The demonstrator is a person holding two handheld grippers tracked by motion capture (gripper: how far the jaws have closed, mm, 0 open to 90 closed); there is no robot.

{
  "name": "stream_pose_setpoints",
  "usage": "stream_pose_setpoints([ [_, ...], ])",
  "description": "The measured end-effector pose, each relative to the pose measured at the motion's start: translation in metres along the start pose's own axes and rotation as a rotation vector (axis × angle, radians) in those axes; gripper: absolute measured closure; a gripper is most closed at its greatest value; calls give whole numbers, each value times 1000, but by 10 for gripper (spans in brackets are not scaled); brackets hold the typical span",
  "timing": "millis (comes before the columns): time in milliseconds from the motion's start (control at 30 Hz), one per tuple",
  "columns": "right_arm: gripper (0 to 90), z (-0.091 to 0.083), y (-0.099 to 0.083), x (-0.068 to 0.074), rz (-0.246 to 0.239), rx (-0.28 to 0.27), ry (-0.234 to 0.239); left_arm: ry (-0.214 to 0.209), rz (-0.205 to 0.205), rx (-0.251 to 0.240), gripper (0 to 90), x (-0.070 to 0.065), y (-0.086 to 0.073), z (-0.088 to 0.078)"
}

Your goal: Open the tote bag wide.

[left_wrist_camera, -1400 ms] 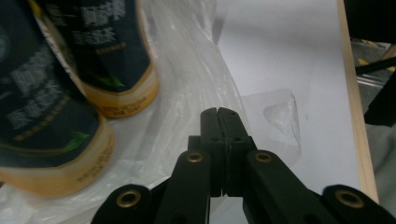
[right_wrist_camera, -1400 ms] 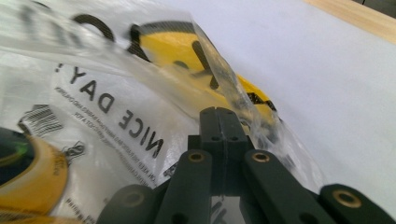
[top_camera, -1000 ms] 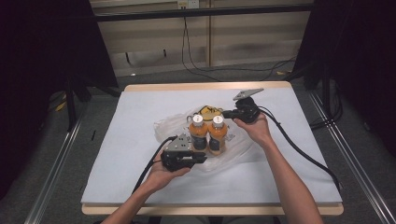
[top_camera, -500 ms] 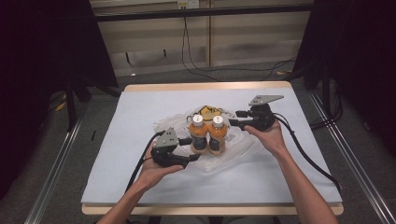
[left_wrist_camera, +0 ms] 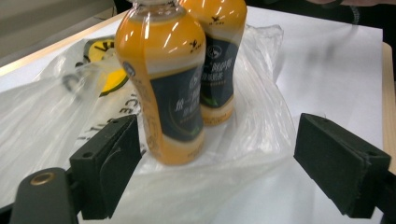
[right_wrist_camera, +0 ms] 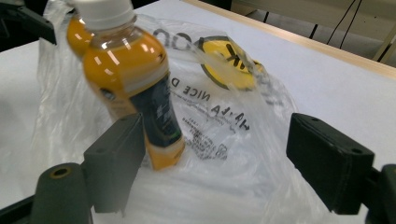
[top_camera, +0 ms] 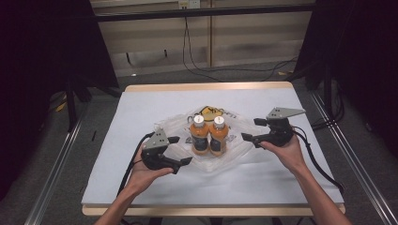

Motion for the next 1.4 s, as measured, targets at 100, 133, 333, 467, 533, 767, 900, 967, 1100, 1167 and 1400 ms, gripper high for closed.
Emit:
stream_pose_setpoints([
  [100, 161, -14, -3, 3, -6, -11, -16, 9, 4, -3, 118, 0, 0, -8],
  [133, 147, -18, -4, 4, -1, -15, -17, 8, 7, 2, 117, 0, 0, -11],
  [333, 138, -42, -13, 8, 20, -35, -50, 48, 7, 28, 54, 2, -6, -28],
  [467, 98, -56, -19, 9, 26, -46, -97, 61, 7, 28, 48, 4, -10, -41],
  [533, 88, -63, -20, 10, 23, -52, -119, 80, 6, 29, 45, 7, -12, -47],
  [767, 83, -87, -27, 14, 36, -60, -147, 131, -31, 41, 38, 10, -28, -68],
  [900, 84, -98, -40, 17, 62, -70, -179, 158, -48, 76, 38, 8, -44, -78],
  [967, 91, -104, -48, 20, 73, -70, -191, 181, -52, 96, 38, 9, -52, -83],
  [1100, 134, -119, -61, 22, 75, -48, -202, 247, -105, 107, 38, 13, -65, -94],
  [1167, 134, -126, -63, 21, 80, -55, -218, 259, -126, 99, 38, 16, -69, -99],
  [1400, 126, -143, -79, 18, 112, -59, -268, 274, -132, 78, 38, 19, -76, -114],
])
Point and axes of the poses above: each handheld gripper's, and its own axes: z roughly forward along the jaws, y roughly out of its top, x roughly to its left, the point moved 6 cm from there along z, roughly forward along the jaws, and after that the axes turned 13 degrees about -x, right-handed, at the moved point
